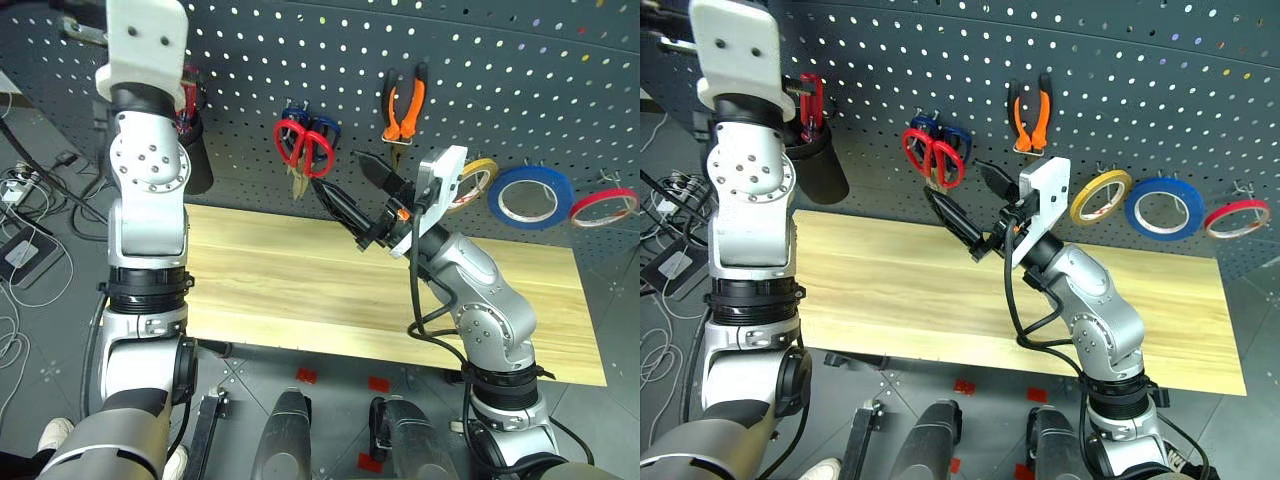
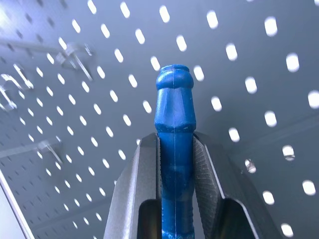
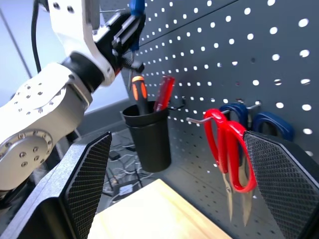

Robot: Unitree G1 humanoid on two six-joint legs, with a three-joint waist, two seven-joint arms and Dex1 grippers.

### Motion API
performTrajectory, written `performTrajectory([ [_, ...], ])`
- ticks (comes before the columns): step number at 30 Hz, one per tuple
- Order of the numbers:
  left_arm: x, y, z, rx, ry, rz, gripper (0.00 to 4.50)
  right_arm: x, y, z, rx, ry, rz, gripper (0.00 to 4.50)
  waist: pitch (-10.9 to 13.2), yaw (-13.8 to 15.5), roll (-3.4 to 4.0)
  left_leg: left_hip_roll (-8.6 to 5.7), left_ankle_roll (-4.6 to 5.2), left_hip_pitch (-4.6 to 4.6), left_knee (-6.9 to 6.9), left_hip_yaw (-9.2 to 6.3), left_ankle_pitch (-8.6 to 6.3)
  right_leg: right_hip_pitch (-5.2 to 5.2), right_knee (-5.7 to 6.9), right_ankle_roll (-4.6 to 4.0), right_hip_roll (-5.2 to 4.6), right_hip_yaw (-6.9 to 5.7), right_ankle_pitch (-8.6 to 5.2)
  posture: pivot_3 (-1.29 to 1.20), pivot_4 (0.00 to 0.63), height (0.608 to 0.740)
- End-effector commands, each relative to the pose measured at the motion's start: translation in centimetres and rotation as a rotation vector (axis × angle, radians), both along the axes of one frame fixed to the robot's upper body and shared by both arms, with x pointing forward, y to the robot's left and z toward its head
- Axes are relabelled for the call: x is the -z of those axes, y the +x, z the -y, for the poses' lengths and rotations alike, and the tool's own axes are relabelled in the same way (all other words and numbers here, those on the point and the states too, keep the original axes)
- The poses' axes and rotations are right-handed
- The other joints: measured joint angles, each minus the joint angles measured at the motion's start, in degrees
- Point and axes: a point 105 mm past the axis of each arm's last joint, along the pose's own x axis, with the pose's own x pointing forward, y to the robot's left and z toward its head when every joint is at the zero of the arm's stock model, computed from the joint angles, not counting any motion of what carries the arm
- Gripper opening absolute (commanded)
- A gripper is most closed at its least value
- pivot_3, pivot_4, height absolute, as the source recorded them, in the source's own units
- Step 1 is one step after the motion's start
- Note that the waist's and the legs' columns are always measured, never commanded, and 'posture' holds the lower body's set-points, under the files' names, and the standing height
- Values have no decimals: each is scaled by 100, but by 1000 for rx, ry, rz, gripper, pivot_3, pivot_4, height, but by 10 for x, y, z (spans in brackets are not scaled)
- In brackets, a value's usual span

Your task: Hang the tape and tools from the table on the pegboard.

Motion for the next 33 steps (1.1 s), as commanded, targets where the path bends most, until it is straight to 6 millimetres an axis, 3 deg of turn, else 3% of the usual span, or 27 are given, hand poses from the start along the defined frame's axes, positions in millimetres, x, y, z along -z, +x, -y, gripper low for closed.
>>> performTrajectory([
  [1, 11, 2, -11, 11, -107, -28, 543, -8, -6, 2, 11, 7, 53, 4500, -1, -4, -1, 0, 0, -1, 1, 0, 0, 0, 1, 0, 0, 0, 0, 161, 198, 740],
  [8, 44, 1, -26, -5, -335, -123, 543, -2, -8, 4, 19, -24, 48, 4500, -12, -21, -4, 2, 0, -1, 7, -4, 0, -1, 32, 0, -1, -5, 0, 156, 200, 740],
  [10, 44, -1, -26, -6, -354, -124, 1283, -2, -8, 5, 19, -27, 47, 4500, -13, -24, -6, 2, 0, -2, 8, -5, 0, -1, 33, 0, -1, -5, 0, 158, 199, 740],
  [21, 41, -9, -14, 97, -376, -120, 4470, -1, -3, 7, 31, -47, 48, 4500, -94, -12, -3, 0, 0, -2, 8, -5, 0, 1, 33, 0, -1, -5, 0, 164, 200, 740],
  [28, 46, -23, 34, 329, -281, -185, 4470, 2, -3, 18, 77, -57, 51, 4500, -103, -15, 0, 0, 0, -1, 9, -5, 0, 3, 35, 0, -1, -4, 0, 165, 201, 740],
  [33, 97, -39, 54, 398, -255, -351, 4470, 13, -3, 39, 215, -90, 41, 4500, -122, -29, 3, 1, 1, 2, 7, -3, -1, 5, 38, -1, -2, 0, 0, 156, 207, 740],
])
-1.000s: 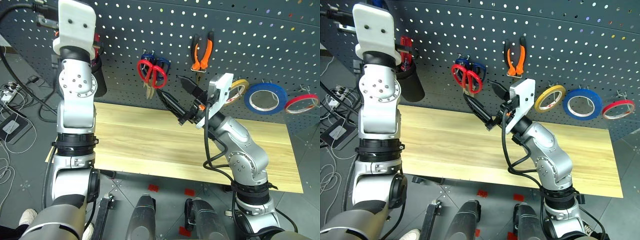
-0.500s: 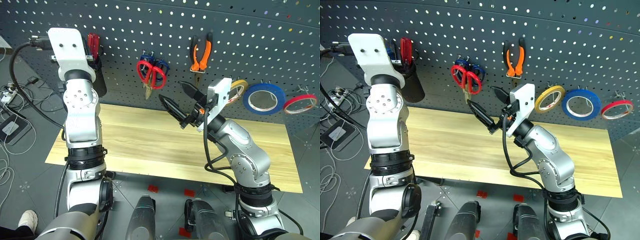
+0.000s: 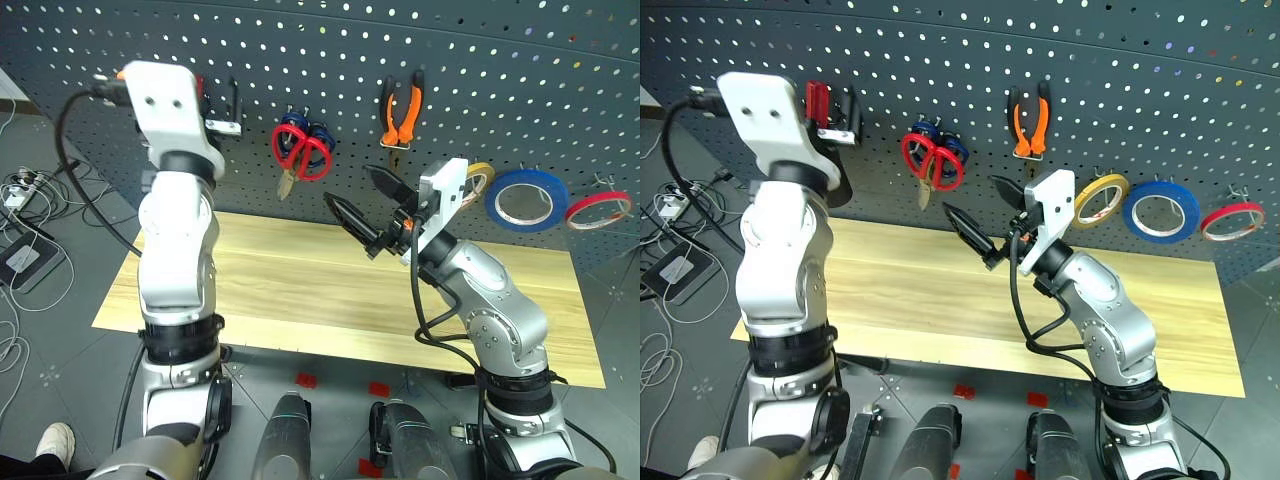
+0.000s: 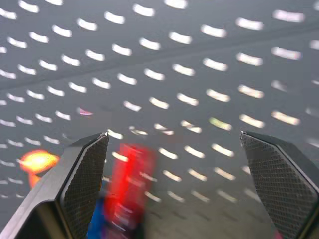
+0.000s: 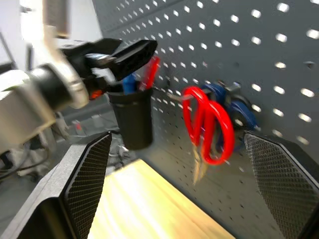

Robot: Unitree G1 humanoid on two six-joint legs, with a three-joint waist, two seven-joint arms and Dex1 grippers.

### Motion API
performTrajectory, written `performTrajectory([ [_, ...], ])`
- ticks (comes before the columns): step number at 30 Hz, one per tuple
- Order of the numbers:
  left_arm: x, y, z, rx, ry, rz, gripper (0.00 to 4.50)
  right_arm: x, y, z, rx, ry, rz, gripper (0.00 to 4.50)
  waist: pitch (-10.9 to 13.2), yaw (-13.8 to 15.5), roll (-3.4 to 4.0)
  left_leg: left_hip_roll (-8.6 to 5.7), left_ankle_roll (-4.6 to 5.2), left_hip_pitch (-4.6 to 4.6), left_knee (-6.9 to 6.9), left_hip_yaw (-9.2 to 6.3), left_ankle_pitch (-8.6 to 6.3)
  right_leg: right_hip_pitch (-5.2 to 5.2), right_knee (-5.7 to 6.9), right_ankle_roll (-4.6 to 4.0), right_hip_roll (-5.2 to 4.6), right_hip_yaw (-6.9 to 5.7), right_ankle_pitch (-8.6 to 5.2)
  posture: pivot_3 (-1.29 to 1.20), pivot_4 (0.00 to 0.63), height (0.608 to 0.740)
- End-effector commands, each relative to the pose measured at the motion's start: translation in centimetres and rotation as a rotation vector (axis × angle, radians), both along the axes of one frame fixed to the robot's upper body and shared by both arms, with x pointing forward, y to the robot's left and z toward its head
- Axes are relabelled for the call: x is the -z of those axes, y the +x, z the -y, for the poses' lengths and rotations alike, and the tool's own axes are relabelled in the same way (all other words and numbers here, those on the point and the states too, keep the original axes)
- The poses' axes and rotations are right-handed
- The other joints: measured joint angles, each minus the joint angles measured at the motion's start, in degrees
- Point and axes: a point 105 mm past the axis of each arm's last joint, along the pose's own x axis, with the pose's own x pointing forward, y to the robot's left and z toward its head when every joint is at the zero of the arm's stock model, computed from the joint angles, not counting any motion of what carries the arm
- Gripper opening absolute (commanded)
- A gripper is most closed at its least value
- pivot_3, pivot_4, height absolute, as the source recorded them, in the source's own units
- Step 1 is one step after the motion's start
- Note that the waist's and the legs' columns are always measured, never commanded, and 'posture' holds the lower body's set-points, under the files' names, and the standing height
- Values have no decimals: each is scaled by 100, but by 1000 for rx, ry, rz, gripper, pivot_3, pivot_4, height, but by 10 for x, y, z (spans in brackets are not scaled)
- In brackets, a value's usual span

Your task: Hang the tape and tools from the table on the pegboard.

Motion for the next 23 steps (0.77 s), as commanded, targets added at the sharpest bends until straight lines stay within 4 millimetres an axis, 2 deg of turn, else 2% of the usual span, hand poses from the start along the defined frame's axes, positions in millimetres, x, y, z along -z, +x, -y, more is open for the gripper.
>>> performTrajectory([
  [1, 19, -17, 11, 57, 26, -46, 4470, -7, -7, 20, 128, -10, 79, 4500, -1, -1, 0, 2, 0, 0, 0, -1, 0, 0, 0, 0, 1, -1, 0, 156, 207, 740],
  [6, 65, -27, 12, 84, 22, -197, 4470, 15, -11, 39, 276, -56, 31, 4500, -2, 5, 2, 1, 1, 7, 1, -1, 0, 8, 0, -1, 1, 1, 0, 142, 214, 740],
  [10, 104, -27, 9, 92, -32, -332, 4470, 40, -12, 55, 403, -125, -23, 4500, -30, 5, 16, -2, 3, 12, 0, -1, -1, 16, -3, -1, 0, 4, 0, 130, 217, 740],
  [16, 176, -24, 21, 218, -136, -615, 4470, 106, -3, 103, 698, -266, -230, 4500, -139, -1, 33, -4, 4, 21, -2, 4, -2, 21, -10, -2, 1, 8, -2, 116, 213, 740],
  [20, 198, -22, 18, 230, -123, -687, 4470, 135, -7, 127, 824, -239, -391, 4500, -152, -19, 43, -3, 5, 38, -6, 11, -2, 24, -10, -13, 3, 18, -8, 101, 210, 740],
  [23, 208, -21, 11, 211, -106, -712, 4470, 148, -11, 136, 876, -238, -462, 4500, -160, -45, 49, -4, 6, 41, -10, 16, -3, 25, -9, -14, 3, 26, -9, 96, 206, 740],
])
